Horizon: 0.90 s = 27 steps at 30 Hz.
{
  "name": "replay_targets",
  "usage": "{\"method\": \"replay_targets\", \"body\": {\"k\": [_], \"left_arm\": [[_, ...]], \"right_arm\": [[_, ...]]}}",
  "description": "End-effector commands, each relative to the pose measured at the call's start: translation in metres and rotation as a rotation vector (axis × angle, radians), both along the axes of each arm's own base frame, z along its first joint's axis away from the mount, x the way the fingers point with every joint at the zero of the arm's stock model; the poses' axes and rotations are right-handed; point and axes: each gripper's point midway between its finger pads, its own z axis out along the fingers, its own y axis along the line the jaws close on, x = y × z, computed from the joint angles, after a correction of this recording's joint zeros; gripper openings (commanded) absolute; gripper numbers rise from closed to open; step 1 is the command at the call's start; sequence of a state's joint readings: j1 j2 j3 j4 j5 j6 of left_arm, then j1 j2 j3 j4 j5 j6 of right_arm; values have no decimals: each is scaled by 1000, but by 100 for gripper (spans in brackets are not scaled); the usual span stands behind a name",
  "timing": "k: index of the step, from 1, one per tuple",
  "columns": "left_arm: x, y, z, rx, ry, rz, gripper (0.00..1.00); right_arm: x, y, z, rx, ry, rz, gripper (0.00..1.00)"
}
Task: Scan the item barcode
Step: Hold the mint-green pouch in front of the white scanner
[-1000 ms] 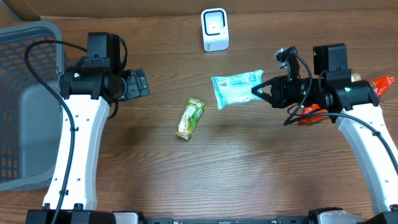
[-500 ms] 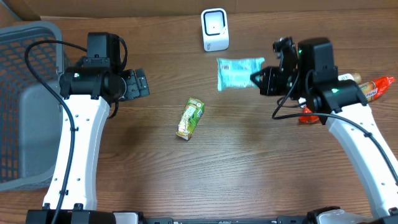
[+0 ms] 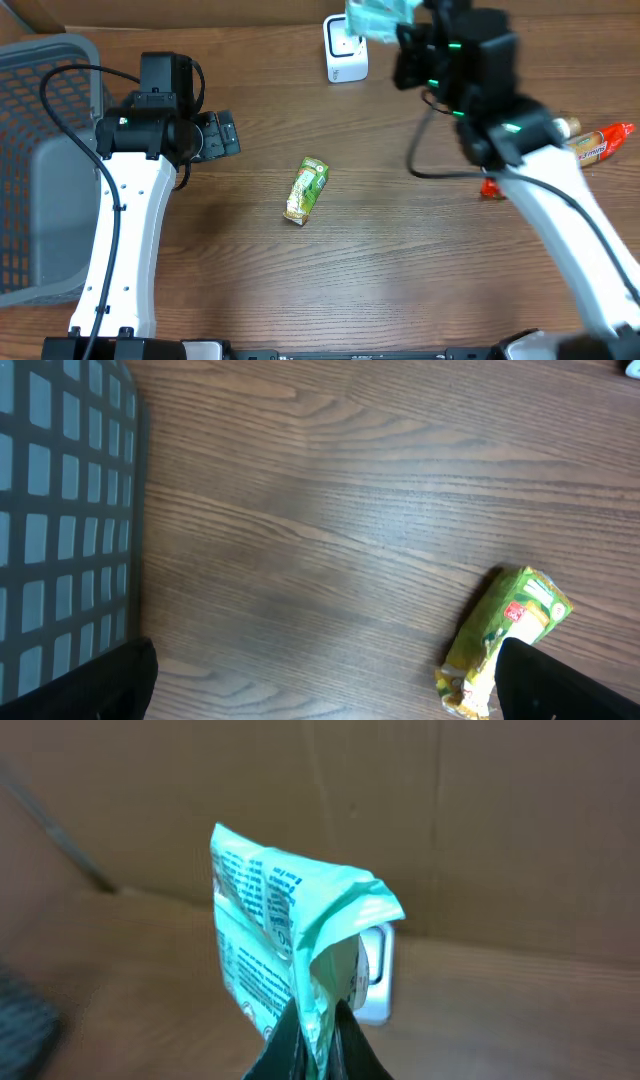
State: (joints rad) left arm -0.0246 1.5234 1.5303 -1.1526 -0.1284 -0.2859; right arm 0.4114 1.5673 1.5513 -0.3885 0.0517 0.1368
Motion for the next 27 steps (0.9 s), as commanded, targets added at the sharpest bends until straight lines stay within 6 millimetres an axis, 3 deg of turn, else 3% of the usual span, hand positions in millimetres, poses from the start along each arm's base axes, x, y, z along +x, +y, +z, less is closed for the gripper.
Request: {"method": "replay_targets", "body": {"k": [1,7,10,19,27], "left_arm": [[0,1,-3,6,7,8,100],[0,1,-3,6,7,8,100],[0,1,-3,6,7,8,100],[0,1,-3,6,7,8,100],[0,1,-3,6,7,8,100]], "right_arm": [[44,-9,-33,-212,-68,-164,4],[82,2,-76,-638,-181,-99,4],[93,6,-86,-753,-226,-60,4],[121,21,-110,-1048,-373,16,4],[138,30,-125,-1135,-472,-2,4]]}}
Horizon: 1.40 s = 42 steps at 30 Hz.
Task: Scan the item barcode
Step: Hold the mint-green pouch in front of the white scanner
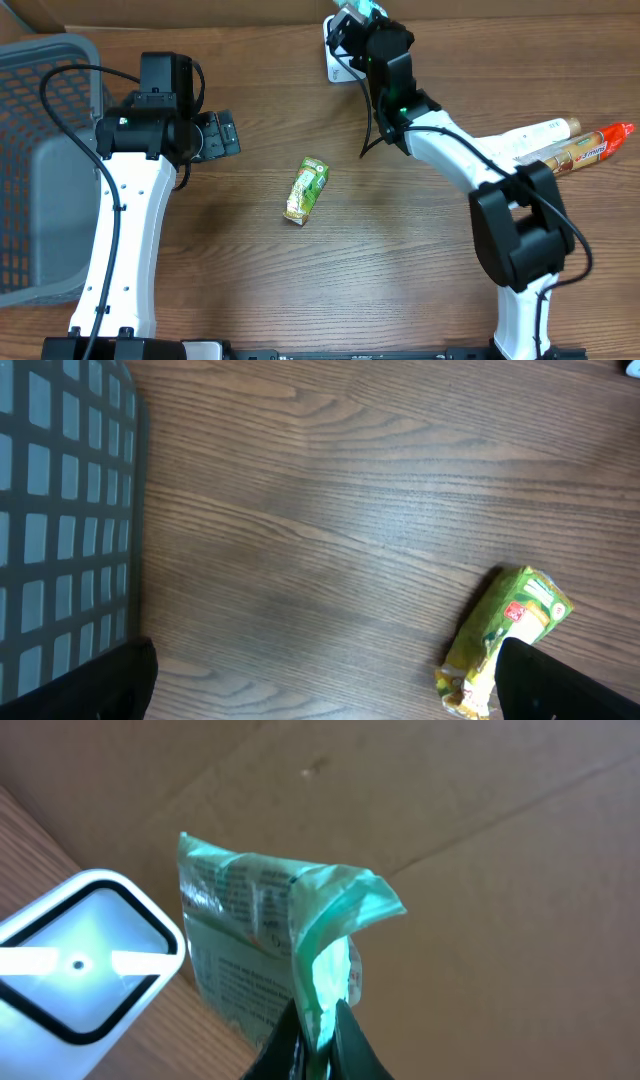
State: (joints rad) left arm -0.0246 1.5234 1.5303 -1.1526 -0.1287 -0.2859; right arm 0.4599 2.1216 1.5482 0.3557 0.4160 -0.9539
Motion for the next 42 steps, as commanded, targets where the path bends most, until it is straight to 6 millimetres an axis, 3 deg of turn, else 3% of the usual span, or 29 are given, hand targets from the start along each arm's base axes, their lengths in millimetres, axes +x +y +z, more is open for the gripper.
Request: {"method": "replay_targets", "body": {"k": [1,10,21,37,42], "left_arm": [[0,1,-3,6,7,8,99],[0,1,-3,6,7,8,100],[0,1,-3,6,7,8,100],[0,1,-3,6,7,8,99],[0,1,-3,6,7,8,100]], "right_arm": [[6,6,6,-128,-76,16,4],[16,19,-22,-465,-138,98,4],[17,22,-35,-471,-123,116,4],[15,21,-30,-467,-134,80,4],[6,27,5,-437,-179,76,4]]}}
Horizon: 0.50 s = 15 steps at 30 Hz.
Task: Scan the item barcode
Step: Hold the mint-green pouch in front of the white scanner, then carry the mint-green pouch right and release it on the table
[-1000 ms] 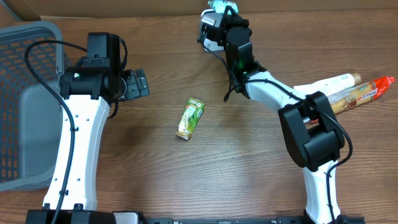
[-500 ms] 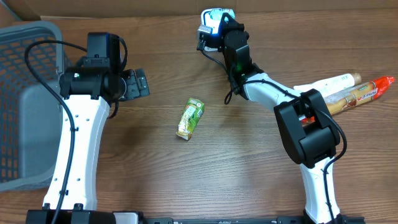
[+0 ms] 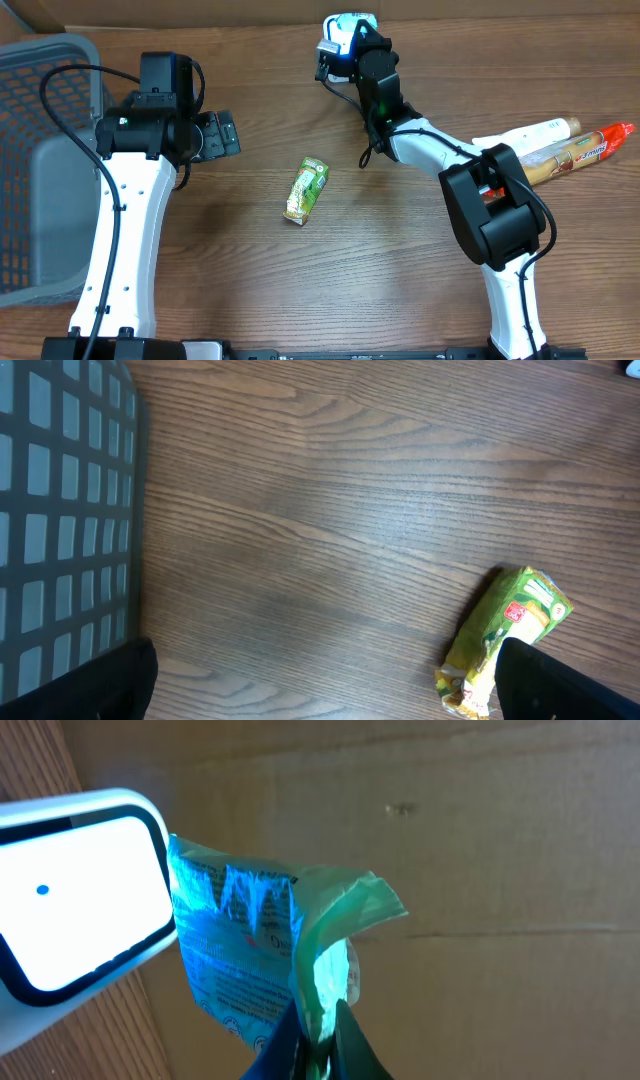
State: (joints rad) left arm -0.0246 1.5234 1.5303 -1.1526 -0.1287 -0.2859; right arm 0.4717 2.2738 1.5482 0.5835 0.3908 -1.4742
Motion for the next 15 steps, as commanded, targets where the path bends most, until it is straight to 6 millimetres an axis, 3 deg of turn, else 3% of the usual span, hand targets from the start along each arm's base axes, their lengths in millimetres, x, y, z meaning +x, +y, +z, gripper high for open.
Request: {"method": "replay_targets", "body": {"k": [1,6,8,11,15], "left_arm": [[0,1,-3,6,7,8,100],[0,1,-3,6,7,8,100],[0,1,-3,6,7,8,100],[0,1,-3,6,7,8,99],[0,1,-3,6,7,8,100]], "right_arm": [[-11,6,57,52,-85,-8,4],[-28,-12,116,248,-149,-118,4],[-39,-26,129,304,-131,-202,4],[-54,-50,129,340,-56,-325,4],[-75,-86,108,468,81,-478,4]]}}
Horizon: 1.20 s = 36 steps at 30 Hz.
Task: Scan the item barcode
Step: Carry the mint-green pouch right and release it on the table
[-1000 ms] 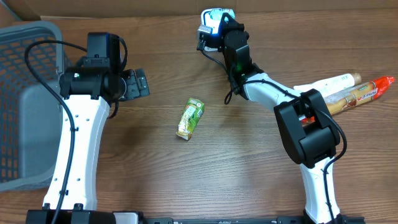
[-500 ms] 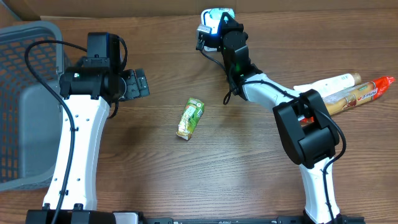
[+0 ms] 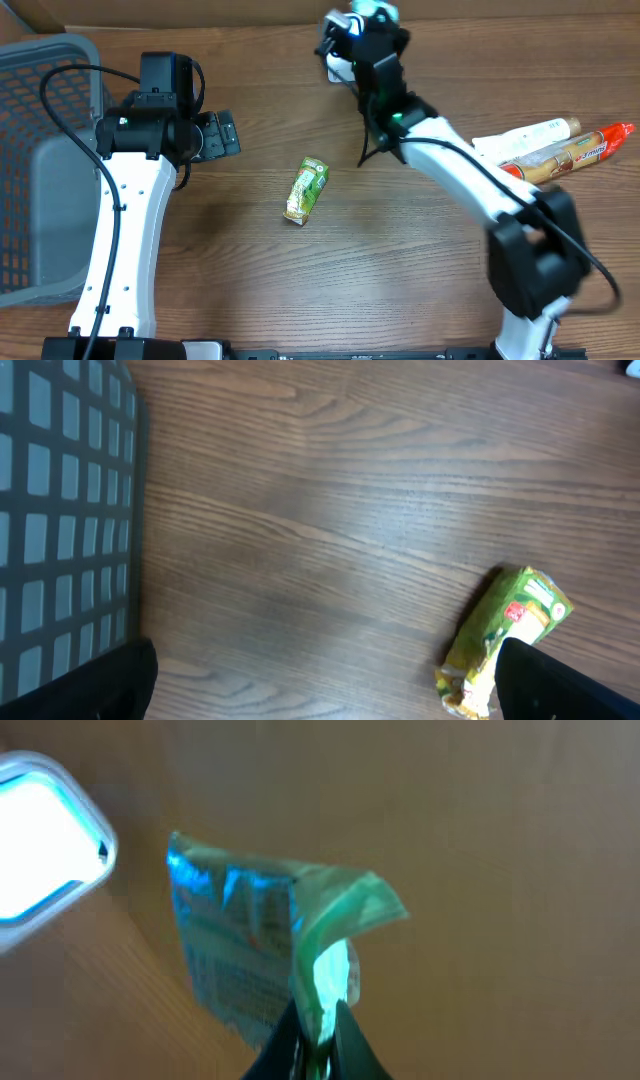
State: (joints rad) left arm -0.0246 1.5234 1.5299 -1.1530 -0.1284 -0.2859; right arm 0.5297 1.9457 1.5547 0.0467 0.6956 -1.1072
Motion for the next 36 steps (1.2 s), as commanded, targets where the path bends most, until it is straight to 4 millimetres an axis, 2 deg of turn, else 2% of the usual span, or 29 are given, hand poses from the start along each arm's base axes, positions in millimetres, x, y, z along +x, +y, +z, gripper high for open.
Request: {"method": "replay_targets", "body": {"k": [1,9,13,18,26,32,36], "left_arm": [[0,1,-3,6,6,8,100],[0,1,-3,6,6,8,100],[0,1,-3,6,6,8,100],[0,1,-3,6,6,8,100],[0,1,-3,6,6,8,100],[0,1,-3,6,6,8,100],[0,1,-3,6,6,8,100]], "right_arm": [[-19,-55,14,286,-36,-266,4],[-63,-156,-61,581,149,-694,4],[-88,-217,-80,680,140,-942,4],[-101,-276,-92,773,115,-1113,4],[-104,-309,-119,840,128,-1163,4],[-100,-308,-129,809,151,-1116,4],[-96,-305,-134,694,208,-1042,4]]}}
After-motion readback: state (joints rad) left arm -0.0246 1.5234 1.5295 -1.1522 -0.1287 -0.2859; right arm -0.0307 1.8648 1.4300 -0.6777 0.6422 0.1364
